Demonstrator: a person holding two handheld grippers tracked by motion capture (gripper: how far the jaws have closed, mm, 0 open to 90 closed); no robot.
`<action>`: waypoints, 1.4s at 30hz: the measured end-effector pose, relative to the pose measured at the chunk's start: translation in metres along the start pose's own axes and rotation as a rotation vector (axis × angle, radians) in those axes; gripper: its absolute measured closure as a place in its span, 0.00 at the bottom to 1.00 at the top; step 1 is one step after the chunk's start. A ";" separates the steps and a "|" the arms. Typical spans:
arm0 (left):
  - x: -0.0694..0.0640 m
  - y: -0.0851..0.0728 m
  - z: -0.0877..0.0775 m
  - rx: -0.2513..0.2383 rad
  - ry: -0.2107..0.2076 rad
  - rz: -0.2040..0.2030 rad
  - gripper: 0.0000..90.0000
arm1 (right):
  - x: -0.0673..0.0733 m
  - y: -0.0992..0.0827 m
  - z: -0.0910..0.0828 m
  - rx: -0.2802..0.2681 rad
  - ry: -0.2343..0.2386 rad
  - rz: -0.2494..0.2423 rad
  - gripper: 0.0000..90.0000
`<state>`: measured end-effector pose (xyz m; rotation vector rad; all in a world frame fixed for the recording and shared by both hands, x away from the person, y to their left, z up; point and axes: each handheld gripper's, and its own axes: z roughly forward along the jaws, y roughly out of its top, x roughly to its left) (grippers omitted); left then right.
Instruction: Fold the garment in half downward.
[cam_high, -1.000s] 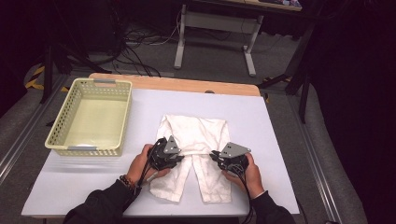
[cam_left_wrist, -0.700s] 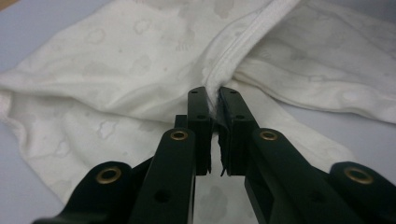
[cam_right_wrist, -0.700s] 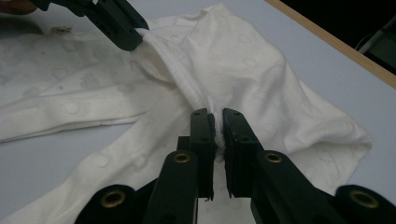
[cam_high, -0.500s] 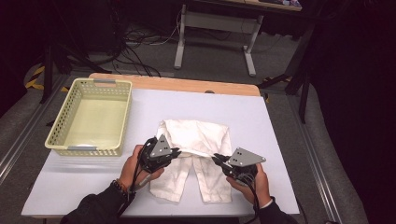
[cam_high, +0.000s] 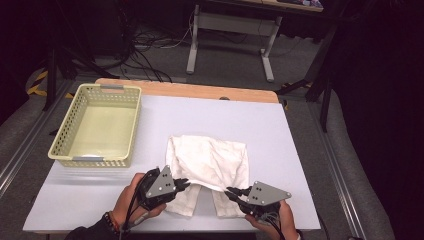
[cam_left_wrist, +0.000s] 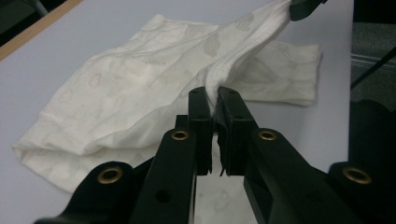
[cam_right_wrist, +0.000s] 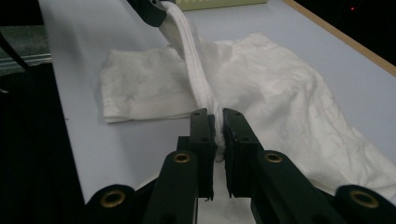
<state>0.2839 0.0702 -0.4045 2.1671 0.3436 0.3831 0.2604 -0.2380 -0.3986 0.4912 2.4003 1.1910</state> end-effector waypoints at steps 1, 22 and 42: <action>-0.004 -0.002 -0.001 0.005 -0.003 0.008 0.94 | 0.002 -0.001 -0.001 0.004 0.003 0.004 0.93; -0.043 -0.045 0.002 0.113 -0.086 -0.033 0.90 | 0.031 -0.033 0.008 0.127 0.105 0.008 0.89; -0.033 -0.037 0.031 0.146 -0.161 -0.038 0.99 | -0.027 -0.015 0.021 0.047 -0.058 0.055 1.00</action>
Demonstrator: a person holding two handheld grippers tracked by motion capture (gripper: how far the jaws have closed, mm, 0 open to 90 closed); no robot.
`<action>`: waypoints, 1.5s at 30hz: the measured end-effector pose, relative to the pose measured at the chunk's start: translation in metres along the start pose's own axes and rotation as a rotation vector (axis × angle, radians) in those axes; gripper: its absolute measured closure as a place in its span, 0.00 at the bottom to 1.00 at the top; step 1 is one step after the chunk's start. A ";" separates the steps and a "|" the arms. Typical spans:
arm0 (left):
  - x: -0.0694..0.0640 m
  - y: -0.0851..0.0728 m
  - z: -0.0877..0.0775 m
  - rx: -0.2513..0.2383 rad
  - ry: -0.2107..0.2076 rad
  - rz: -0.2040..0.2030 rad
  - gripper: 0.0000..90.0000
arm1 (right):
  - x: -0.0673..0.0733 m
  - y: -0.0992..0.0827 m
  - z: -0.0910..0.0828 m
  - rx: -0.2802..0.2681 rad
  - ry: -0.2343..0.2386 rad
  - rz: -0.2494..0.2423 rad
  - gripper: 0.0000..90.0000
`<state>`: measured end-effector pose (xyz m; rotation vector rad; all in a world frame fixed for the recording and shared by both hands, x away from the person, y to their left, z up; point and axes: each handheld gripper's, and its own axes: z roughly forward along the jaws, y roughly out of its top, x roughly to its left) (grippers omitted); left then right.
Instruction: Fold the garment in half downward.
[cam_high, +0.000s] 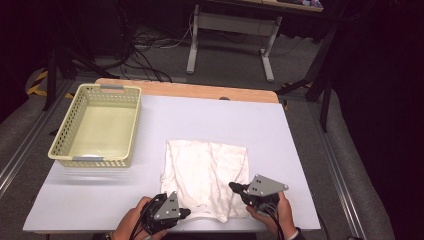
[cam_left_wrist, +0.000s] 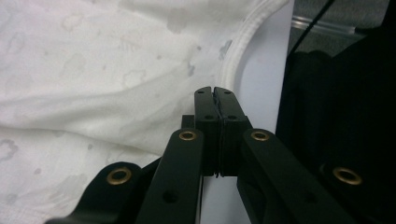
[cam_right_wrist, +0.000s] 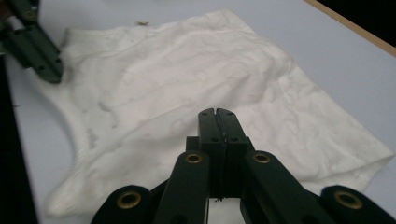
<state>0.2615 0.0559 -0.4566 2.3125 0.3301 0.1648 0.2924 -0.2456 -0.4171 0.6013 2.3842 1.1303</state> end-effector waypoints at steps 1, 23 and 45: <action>0.001 -0.001 0.002 0.002 -0.004 -0.002 1.00 | -0.005 0.000 0.006 0.009 -0.009 0.003 1.00; 0.001 -0.008 0.007 -0.022 -0.049 -0.009 1.00 | -0.100 -0.026 0.061 0.169 -0.170 0.168 1.00; 0.072 0.026 -0.021 -0.164 0.314 -0.150 0.63 | -0.120 -0.024 0.064 0.073 -0.194 0.306 0.48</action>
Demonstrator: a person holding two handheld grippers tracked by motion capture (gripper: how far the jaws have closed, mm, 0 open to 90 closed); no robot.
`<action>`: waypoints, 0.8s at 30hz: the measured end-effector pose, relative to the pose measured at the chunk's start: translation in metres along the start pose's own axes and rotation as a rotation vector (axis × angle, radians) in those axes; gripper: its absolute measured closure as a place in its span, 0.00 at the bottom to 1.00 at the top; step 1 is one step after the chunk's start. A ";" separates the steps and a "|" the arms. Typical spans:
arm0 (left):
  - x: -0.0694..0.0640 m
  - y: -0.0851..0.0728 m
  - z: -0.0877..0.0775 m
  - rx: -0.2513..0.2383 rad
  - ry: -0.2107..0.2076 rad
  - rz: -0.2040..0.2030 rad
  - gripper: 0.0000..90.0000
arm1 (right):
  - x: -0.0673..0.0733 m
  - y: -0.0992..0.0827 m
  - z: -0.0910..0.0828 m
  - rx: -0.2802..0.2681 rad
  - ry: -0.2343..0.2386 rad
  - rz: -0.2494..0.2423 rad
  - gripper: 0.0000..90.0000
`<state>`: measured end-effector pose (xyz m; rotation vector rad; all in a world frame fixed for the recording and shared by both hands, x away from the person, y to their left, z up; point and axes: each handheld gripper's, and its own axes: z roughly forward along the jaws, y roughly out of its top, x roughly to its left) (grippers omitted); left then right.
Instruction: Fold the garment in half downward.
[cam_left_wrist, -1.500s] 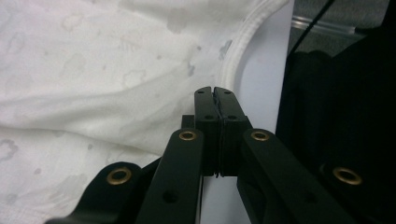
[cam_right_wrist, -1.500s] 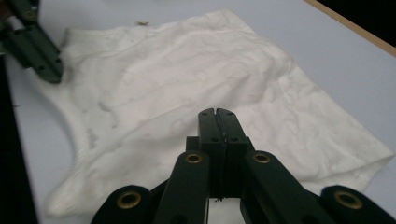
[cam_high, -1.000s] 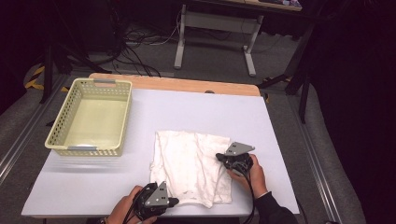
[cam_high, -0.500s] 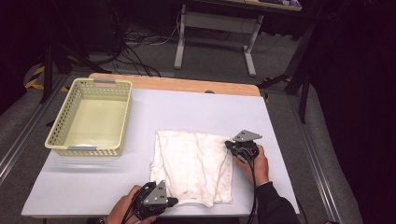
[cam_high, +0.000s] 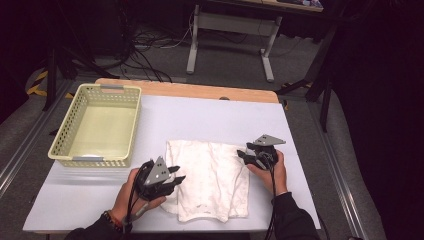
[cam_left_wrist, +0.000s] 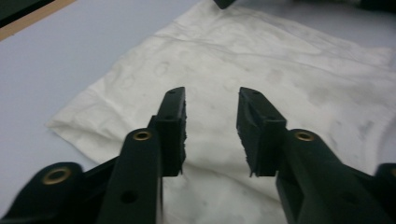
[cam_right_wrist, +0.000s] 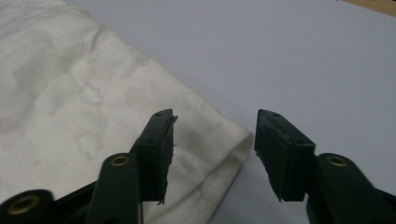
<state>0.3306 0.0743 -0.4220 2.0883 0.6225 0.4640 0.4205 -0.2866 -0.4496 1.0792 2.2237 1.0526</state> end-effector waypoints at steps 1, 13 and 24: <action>0.005 0.002 0.007 0.011 0.034 -0.016 0.54 | -0.001 0.000 0.001 0.000 -0.001 0.008 0.46; 0.081 0.002 0.080 0.150 0.178 -0.284 0.33 | -0.011 0.009 0.021 0.074 0.002 0.069 0.45; 0.090 0.002 0.090 0.199 0.142 -0.316 0.66 | -0.006 0.011 0.022 0.086 0.069 0.046 0.92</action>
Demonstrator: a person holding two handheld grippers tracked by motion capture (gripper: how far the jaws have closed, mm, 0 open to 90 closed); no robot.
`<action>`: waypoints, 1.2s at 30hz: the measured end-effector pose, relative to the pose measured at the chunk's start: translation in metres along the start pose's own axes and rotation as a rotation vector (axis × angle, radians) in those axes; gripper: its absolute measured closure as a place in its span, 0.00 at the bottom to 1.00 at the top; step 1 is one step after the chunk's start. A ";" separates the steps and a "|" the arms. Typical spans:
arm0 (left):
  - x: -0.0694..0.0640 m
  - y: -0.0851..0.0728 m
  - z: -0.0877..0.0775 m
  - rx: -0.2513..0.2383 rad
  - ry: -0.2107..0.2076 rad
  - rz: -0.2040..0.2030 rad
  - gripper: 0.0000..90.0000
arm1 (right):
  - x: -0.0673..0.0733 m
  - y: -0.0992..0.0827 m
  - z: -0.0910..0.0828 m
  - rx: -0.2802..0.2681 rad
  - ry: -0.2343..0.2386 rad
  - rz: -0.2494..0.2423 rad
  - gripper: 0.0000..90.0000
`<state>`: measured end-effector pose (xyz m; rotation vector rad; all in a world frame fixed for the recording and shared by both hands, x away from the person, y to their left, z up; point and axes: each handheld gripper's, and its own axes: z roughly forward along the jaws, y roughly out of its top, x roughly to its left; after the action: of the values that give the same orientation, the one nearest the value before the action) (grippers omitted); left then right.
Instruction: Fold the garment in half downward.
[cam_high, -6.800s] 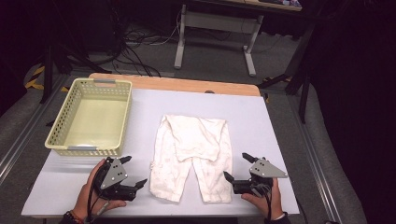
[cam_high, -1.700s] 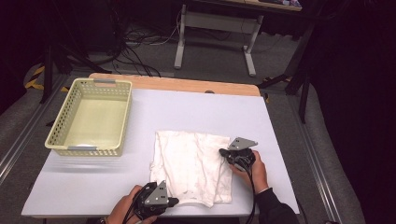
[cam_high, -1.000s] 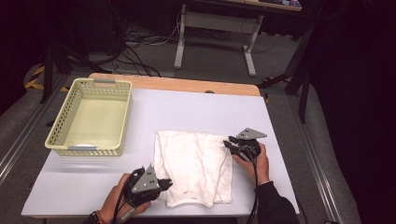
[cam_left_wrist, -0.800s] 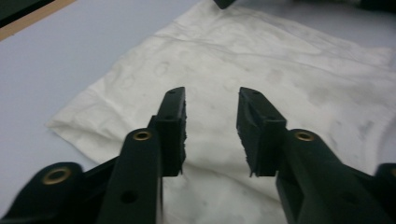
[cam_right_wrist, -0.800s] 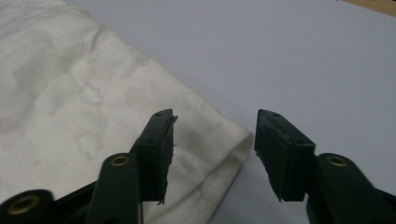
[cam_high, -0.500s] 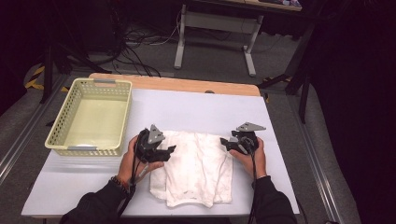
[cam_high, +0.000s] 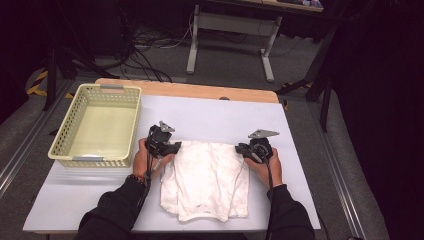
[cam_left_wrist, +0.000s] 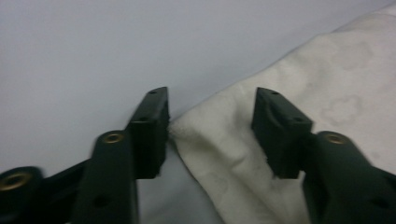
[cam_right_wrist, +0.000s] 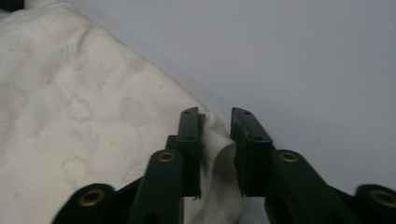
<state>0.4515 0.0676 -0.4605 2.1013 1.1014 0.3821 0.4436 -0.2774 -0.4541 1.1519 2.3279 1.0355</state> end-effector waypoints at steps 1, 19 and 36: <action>0.000 0.000 0.000 0.003 -0.025 0.003 0.80 | 0.000 0.000 0.000 -0.001 0.004 -0.003 0.95; 0.015 0.053 0.014 -0.040 0.067 0.026 0.96 | -0.020 0.032 0.002 -0.065 -0.153 -0.038 0.98; -0.024 0.047 -0.036 -0.178 0.069 0.133 0.81 | -0.007 0.016 -0.053 -0.187 -0.158 -0.003 0.66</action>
<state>0.4448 0.0479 -0.4002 2.0203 0.9326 0.5990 0.4257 -0.3012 -0.4066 1.1151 2.0636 1.0928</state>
